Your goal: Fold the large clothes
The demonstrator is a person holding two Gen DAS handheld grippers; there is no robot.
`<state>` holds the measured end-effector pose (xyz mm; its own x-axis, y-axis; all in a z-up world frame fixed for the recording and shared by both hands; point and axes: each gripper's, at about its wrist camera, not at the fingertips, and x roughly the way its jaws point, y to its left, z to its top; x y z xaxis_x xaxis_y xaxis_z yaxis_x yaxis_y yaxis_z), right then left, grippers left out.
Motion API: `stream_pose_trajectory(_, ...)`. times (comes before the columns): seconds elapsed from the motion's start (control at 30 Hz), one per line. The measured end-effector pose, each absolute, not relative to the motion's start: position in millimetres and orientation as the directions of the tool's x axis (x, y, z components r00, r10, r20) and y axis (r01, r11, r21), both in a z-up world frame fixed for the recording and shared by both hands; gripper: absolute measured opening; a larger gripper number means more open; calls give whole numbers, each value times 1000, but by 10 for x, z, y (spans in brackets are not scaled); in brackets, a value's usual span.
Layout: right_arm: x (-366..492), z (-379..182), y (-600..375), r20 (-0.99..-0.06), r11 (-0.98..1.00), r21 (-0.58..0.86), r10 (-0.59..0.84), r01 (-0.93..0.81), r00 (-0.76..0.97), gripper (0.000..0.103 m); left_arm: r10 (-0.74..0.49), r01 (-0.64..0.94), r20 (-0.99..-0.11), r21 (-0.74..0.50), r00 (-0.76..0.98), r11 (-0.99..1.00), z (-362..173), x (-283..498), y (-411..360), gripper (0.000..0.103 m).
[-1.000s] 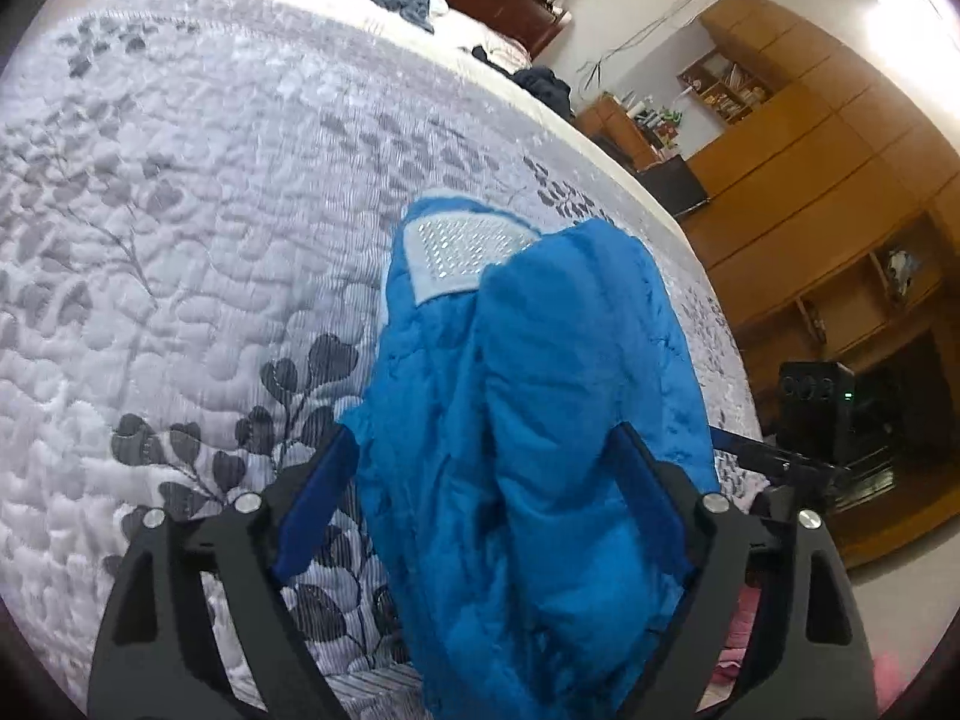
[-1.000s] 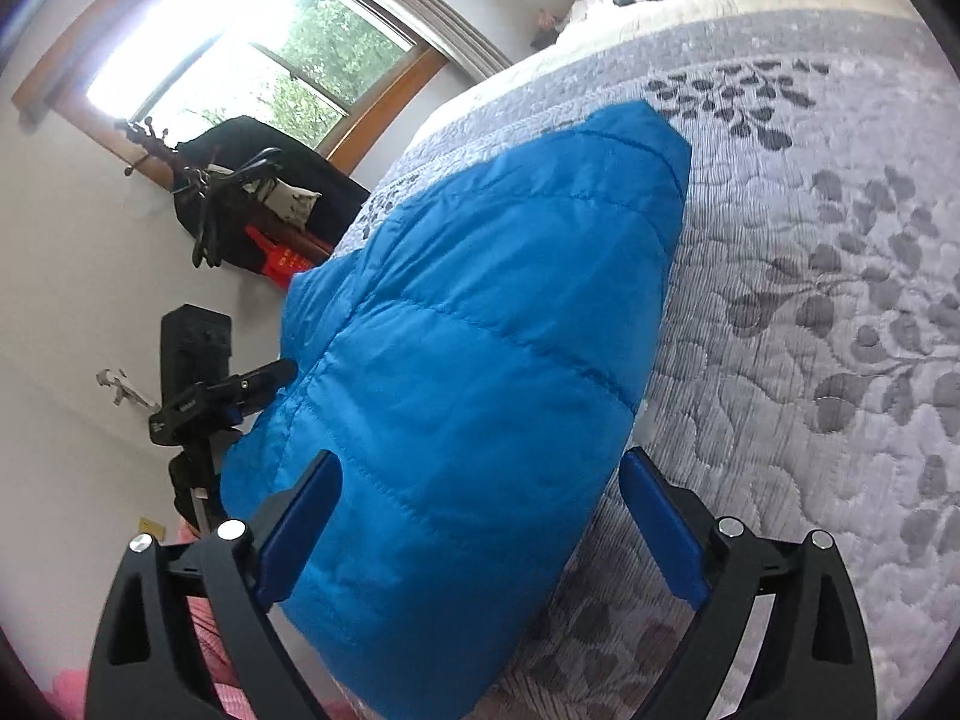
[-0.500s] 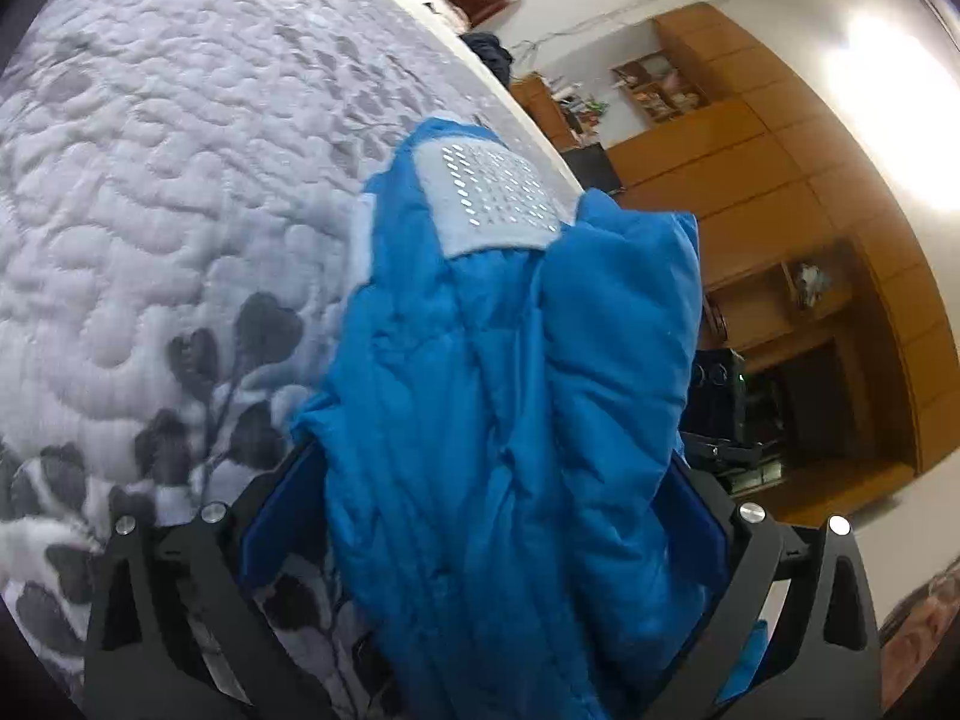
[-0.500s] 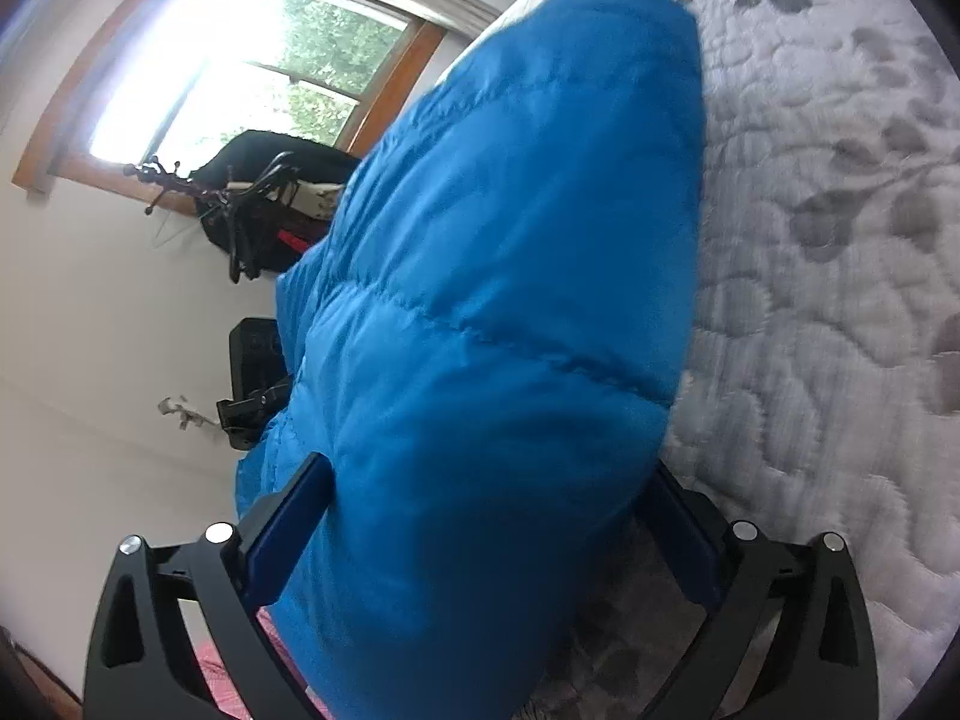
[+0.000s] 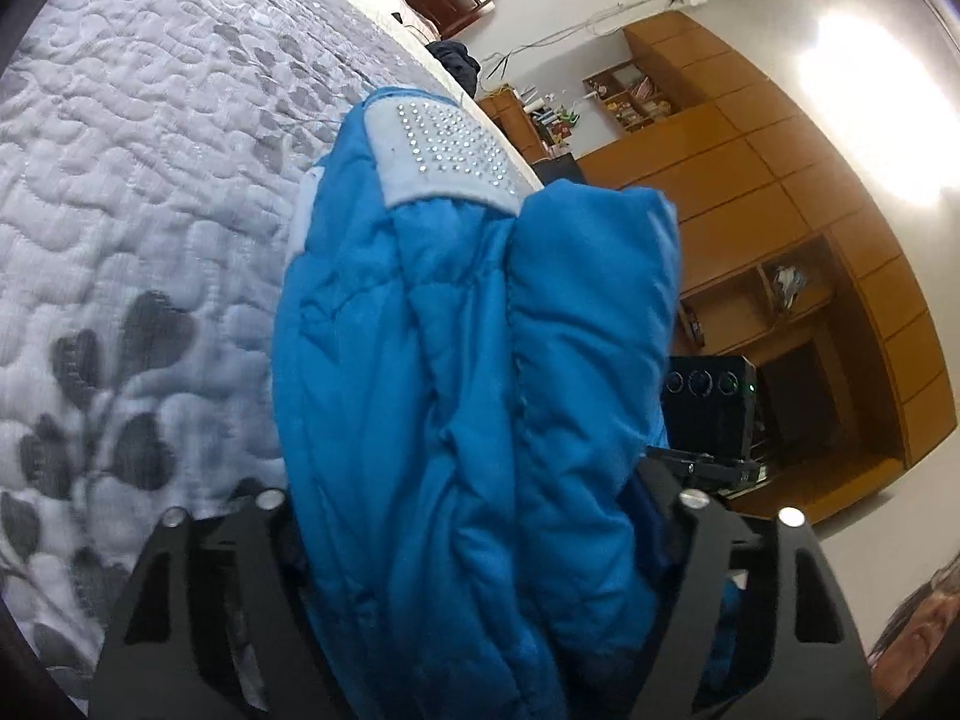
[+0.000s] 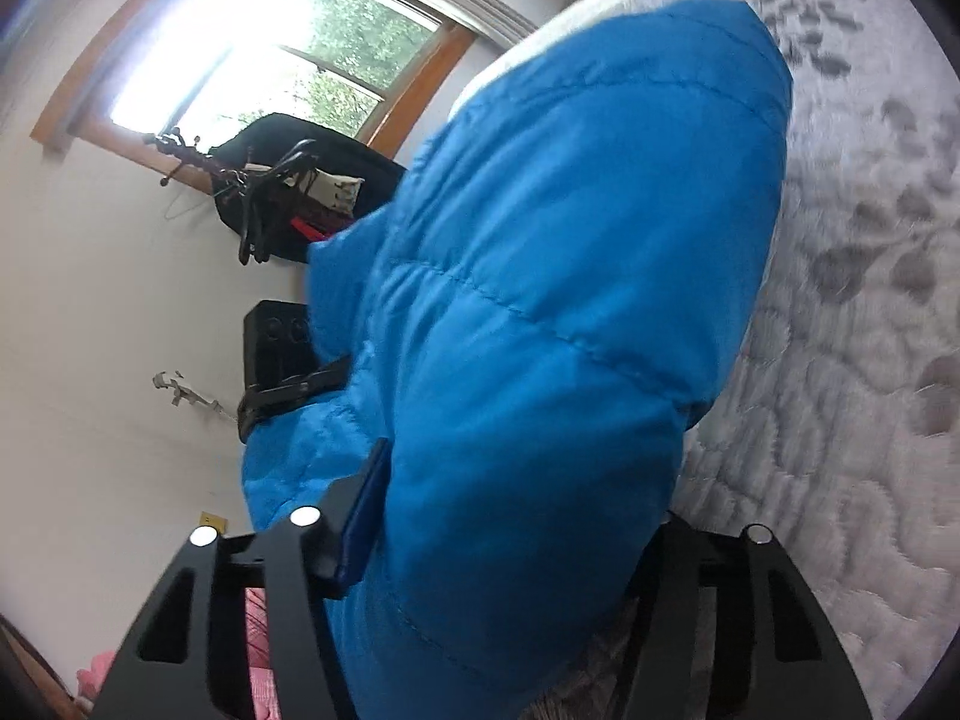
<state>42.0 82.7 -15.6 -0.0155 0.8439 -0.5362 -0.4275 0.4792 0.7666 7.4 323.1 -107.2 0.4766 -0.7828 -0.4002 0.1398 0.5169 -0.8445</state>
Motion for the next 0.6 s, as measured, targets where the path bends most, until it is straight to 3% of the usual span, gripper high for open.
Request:
stream_pose_trajectory(0.43,843,604,-366,-605,617,651,773,-442,189,56,-846,282,-347,-832,405,477,-568,970,2005,62)
stream_pose_trajectory(0.6,1218,660,-738,-636,671,615,733,-414,244,56,-848,301,-351,-823,397,482,-621,1512,1593,61)
